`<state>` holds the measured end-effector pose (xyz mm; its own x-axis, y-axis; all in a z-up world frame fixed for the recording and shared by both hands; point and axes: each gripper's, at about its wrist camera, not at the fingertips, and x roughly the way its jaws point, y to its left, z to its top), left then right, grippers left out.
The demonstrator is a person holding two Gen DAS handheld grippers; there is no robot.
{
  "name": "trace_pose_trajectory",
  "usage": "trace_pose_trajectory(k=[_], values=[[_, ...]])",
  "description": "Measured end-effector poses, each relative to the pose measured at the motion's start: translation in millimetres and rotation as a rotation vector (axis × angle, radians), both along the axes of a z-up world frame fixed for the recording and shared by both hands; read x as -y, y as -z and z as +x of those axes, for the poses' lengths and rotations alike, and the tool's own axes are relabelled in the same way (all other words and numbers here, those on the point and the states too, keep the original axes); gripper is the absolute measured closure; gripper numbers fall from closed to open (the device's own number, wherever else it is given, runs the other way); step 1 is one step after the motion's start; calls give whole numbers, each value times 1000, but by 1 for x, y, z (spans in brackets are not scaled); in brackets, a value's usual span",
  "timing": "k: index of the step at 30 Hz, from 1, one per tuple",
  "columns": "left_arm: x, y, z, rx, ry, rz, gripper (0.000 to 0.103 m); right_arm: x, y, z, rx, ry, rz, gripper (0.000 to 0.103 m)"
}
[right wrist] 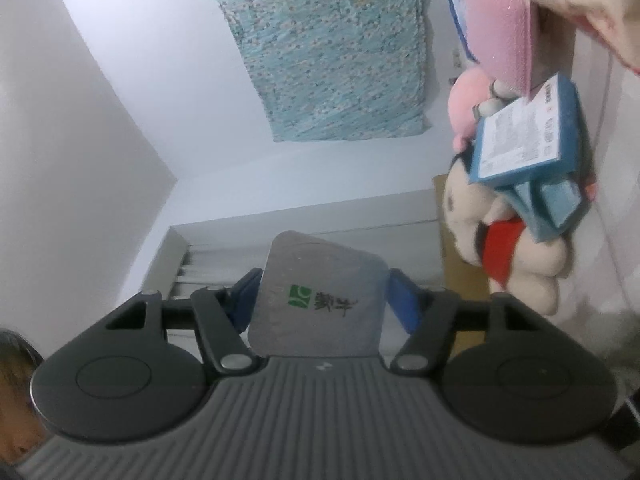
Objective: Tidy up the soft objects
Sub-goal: 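Grasp the white yogurt cup with the left tool, then hold the yogurt cup in the left tool while the right tool grasps the blue box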
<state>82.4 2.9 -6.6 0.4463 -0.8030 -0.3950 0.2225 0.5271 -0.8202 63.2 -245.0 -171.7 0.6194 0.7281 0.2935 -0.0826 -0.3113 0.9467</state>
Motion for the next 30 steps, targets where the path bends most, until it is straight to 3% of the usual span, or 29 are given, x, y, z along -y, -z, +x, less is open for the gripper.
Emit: trace_pose_trajectory(k=[4, 8, 11, 14, 18, 21, 24, 30], values=[[-7, 20, 3, -53, -8, -26, 54, 9, -4, -11, -18, 7, -110, 42], [-14, 30, 2, -22, -39, 57, 45, 14, -10, -12, -48, 2, -261, 42], [-17, 34, 0, 16, -57, 168, 40, 23, -11, -9, -87, 0, -421, 44], [-6, 35, -4, 79, -38, 370, 40, 27, -15, 0, -123, -28, -594, 44], [17, 42, -16, 187, 42, 599, 39, 12, -34, 14, -93, -89, -882, 44], [30, 52, -27, 275, 91, 725, 38, -6, -49, 25, -45, -129, -1040, 44], [41, 61, -35, 349, 129, 829, 36, -24, -64, 27, 10, -165, -1201, 44], [45, 72, -46, 419, 137, 896, 34, -76, -90, 31, 146, -203, -1493, 44]])
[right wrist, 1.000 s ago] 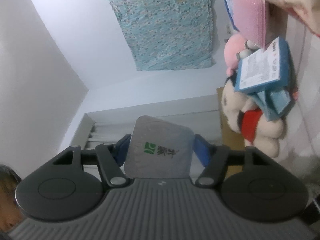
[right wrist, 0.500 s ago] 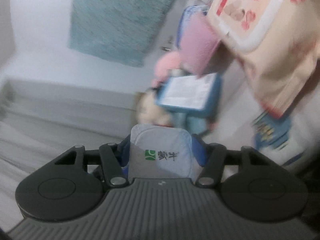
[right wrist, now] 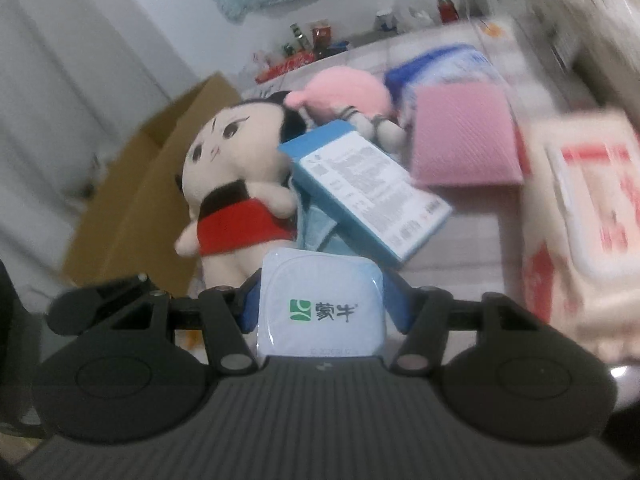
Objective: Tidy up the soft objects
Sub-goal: 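Hold the yogurt cup in the left tool while the right tool grasps the blue box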
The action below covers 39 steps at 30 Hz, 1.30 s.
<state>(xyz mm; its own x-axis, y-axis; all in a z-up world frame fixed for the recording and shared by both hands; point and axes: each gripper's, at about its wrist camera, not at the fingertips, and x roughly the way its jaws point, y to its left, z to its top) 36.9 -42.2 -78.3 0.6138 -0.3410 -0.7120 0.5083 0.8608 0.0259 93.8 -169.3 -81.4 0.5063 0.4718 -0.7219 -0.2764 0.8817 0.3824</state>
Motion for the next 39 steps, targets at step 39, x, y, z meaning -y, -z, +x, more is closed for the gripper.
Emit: trace_pose_trajectory(k=[39], values=[[0, 21, 13, 47, -187, -118, 50, -1, -9, 52, 137, -154, -102, 30]])
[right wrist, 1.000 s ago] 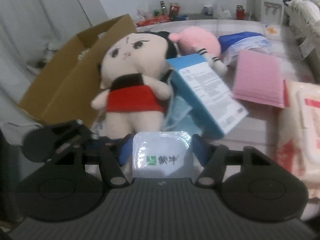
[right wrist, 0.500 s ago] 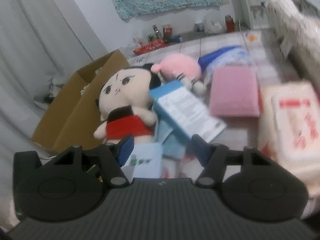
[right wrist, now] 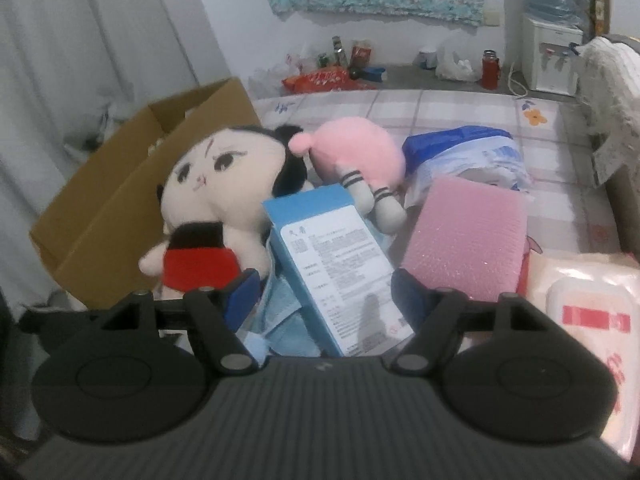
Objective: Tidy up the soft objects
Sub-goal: 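Hold the yogurt cup in the left tool while the right tool grasps the blue box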
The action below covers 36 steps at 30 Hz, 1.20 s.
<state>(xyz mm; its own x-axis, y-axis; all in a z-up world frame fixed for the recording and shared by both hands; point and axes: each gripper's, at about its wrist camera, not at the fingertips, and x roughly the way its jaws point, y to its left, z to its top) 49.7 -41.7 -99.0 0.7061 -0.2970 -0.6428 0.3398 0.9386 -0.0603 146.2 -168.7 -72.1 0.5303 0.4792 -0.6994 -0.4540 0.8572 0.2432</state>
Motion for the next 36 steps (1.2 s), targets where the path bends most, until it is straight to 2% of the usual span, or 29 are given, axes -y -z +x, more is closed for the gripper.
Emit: trace_pose_trajectory(k=[6, 8, 10, 14, 16, 19, 20, 23, 24, 25, 26, 29, 31, 33, 36], values=[[-19, -4, -15, -28, -45, -16, 50, -26, 16, 14, 18, -99, -102, 34], [-22, -4, -18, -27, -59, -20, 50, -37, 24, 18, 24, -130, -158, 43], [-24, -4, -18, -26, -68, -22, 50, -48, 32, 19, 58, -135, -243, 44], [-25, -5, -19, -23, -73, -23, 50, -57, 32, 9, 112, -154, -292, 61], [-24, -5, -19, -21, -72, -21, 50, -60, 29, 1, 139, -159, -321, 66], [-25, -4, -19, -22, -72, -22, 50, -66, 29, -10, 163, -184, -378, 62], [-25, -4, -19, -21, -73, -21, 50, -69, 30, -11, 171, -183, -402, 54], [-25, -2, -18, -17, -82, -16, 50, -73, 40, -9, 174, -185, -475, 38], [-25, -2, -19, -15, -85, -14, 50, -73, 43, -9, 181, -188, -484, 39], [-25, -2, -19, -14, -85, -14, 50, -73, 45, -9, 195, -190, -489, 47], [-26, -2, -19, -13, -86, -15, 50, -71, 44, -9, 204, -183, -484, 56], [-26, -1, -19, -10, -88, -14, 50, -60, 30, -11, 210, -144, -421, 70], [-26, -1, -19, -6, -86, -13, 50, -49, 19, -16, 210, -95, -366, 75], [-26, 0, -20, -4, -83, -14, 50, -34, 7, -22, 183, -38, -278, 79], [-27, -1, -21, -5, -83, -20, 50, -4, -9, -31, 72, 59, -75, 83]])
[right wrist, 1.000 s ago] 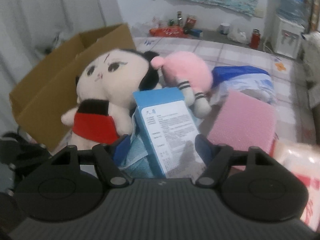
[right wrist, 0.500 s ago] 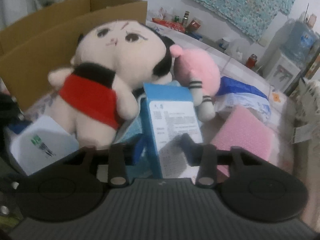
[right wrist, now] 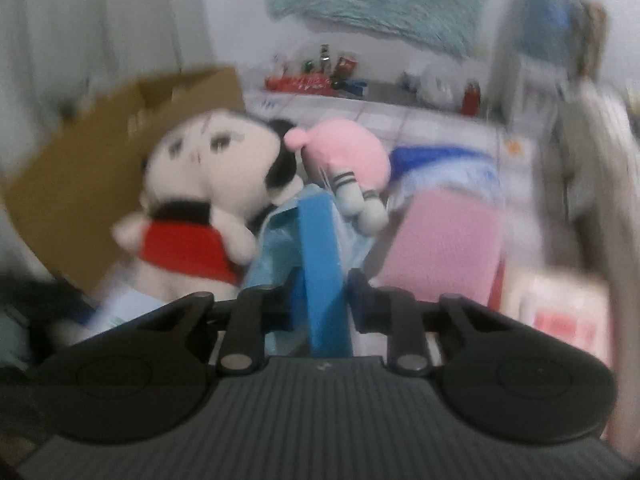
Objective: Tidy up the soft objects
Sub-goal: 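Hold the yogurt cup in the left tool while the right tool grasps the blue box, then carry the yogurt cup and blue box over the cardboard box with both tools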
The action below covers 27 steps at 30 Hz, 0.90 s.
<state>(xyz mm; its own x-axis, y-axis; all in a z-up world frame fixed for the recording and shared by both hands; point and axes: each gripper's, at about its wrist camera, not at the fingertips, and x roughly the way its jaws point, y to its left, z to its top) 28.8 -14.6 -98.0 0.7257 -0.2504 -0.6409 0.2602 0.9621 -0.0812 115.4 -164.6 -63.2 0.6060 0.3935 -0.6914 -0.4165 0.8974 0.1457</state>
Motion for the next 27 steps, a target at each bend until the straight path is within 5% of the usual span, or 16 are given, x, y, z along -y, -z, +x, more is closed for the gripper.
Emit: trace_pose_trajectory(k=[4, 10, 19, 27], values=[[0, 0, 0, -2, 2, -2, 50, 32, 5, -12, -145, 125, 202, 84], [1, 0, 7, -41, 2, -12, 50, 38, 32, -11, -248, 195, 243, 79], [1, -5, -3, -6, 3, -38, 51, 42, 33, -27, -256, 240, 318, 84], [-24, -56, -41, 39, -13, -167, 51, 59, -8, -75, -242, 269, 484, 84]])
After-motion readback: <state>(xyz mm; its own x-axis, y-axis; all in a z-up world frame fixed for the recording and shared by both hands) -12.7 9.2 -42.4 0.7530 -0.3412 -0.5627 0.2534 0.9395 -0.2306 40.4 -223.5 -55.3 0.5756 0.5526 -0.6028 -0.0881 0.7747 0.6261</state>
